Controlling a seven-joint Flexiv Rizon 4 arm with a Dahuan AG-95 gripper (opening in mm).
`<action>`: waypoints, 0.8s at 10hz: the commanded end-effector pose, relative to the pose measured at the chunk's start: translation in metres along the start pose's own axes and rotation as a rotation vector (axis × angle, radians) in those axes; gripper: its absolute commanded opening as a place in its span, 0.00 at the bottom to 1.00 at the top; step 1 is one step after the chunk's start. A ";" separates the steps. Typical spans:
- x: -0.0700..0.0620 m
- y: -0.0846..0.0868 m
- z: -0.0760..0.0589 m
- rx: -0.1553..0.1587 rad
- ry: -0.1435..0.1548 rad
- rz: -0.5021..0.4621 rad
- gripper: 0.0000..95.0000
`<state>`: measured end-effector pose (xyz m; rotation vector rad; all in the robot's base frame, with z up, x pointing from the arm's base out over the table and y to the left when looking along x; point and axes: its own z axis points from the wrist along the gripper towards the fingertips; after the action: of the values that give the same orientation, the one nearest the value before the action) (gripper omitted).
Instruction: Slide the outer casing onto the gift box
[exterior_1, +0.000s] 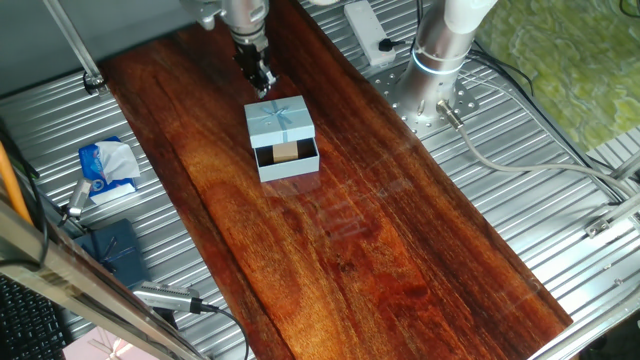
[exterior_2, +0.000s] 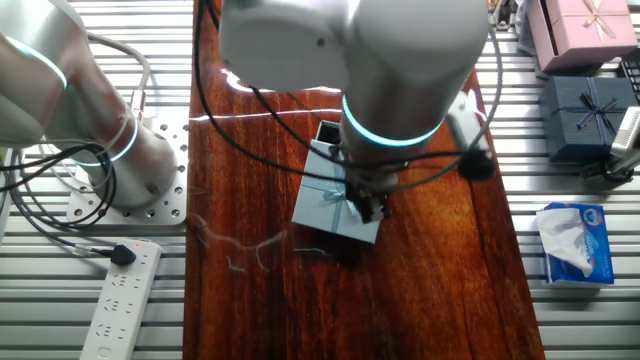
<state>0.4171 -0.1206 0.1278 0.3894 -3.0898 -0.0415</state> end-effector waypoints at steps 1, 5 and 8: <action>0.006 -0.010 0.006 -0.006 0.000 -0.008 0.00; 0.014 -0.025 0.022 -0.029 -0.012 -0.009 0.00; 0.016 -0.030 0.033 -0.049 -0.028 -0.010 0.00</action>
<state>0.4070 -0.1539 0.0912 0.4067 -3.1092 -0.1277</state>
